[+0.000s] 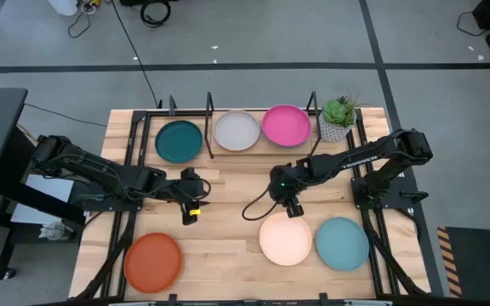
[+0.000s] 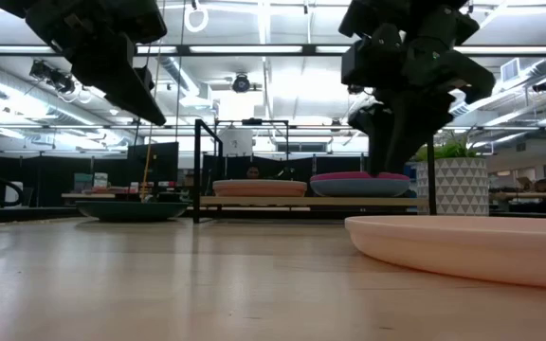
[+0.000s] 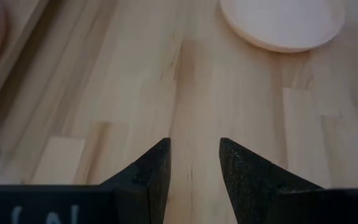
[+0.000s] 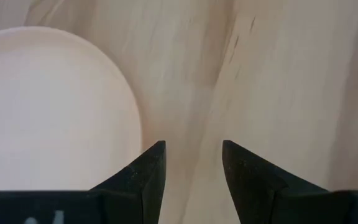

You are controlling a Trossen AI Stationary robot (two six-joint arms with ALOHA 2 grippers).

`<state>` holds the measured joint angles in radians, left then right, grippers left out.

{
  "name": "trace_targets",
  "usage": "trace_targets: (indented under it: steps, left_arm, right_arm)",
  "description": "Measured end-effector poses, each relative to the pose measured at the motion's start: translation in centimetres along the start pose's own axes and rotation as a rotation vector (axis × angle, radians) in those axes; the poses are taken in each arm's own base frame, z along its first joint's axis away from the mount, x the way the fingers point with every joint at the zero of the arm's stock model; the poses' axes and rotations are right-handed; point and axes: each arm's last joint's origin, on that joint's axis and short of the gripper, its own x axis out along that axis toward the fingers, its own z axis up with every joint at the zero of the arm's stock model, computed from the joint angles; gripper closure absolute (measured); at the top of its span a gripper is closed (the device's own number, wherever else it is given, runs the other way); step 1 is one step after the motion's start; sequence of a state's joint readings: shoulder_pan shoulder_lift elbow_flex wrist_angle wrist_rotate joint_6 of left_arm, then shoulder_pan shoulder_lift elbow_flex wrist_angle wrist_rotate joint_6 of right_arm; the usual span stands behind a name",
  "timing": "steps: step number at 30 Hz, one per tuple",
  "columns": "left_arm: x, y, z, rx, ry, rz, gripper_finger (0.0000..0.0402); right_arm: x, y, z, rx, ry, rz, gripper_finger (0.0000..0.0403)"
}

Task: Place and stack plates onto a shelf
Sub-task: Stack the light orange plate on top of the gray plate on the shelf

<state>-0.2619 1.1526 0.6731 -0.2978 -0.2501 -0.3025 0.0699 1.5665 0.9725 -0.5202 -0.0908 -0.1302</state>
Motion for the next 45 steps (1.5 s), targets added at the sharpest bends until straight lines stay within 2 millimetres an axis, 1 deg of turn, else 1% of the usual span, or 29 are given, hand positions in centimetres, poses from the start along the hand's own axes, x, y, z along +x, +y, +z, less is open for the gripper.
trace_targets:
  steps: [8,10,16,23,27,35,40,42,45]
  left_arm:
    - [0.0,0.1,0.2,0.076,-0.029,0.050,0.0258]
    - [0.0,0.2,0.2,0.097,-0.031,0.059,0.0258]
    - [0.0,0.2,0.3,0.151,-0.040,0.084,0.0258]
    - [0.1,0.5,0.6,0.168,-0.061,0.094,0.0258]
    - [0.1,0.8,0.8,0.182,-0.073,0.104,0.0258]
    - [0.1,1.0,1.6,0.270,-0.140,0.113,0.0258]
    - [0.0,0.8,2.4,0.327,-0.214,0.092,0.0258]
    - [0.0,0.5,2.5,0.375,-0.230,0.018,0.0258]
    - [0.7,-0.2,2.6,0.462,-0.251,-0.096,0.0259]
  right_arm:
    - [0.9,2.0,-1.3,0.120,0.066,0.042,0.0240]
    - [1.3,2.4,-2.0,0.146,0.095,0.046,0.0242]
    - [2.1,3.5,-3.6,0.254,0.160,0.053,0.0245]
    - [2.6,4.4,-4.6,0.325,0.198,0.043,0.0250]
    - [2.6,4.3,-4.8,0.366,0.198,0.004,0.0282]
    - [2.5,3.7,-5.1,0.395,0.228,-0.019,0.0387]
    - [2.4,2.5,-5.2,0.412,0.238,-0.066,0.0392]
    - [2.3,1.8,-5.1,0.408,0.233,-0.079,0.0395]
    - [2.0,0.6,-4.7,0.405,0.220,-0.088,0.0397]
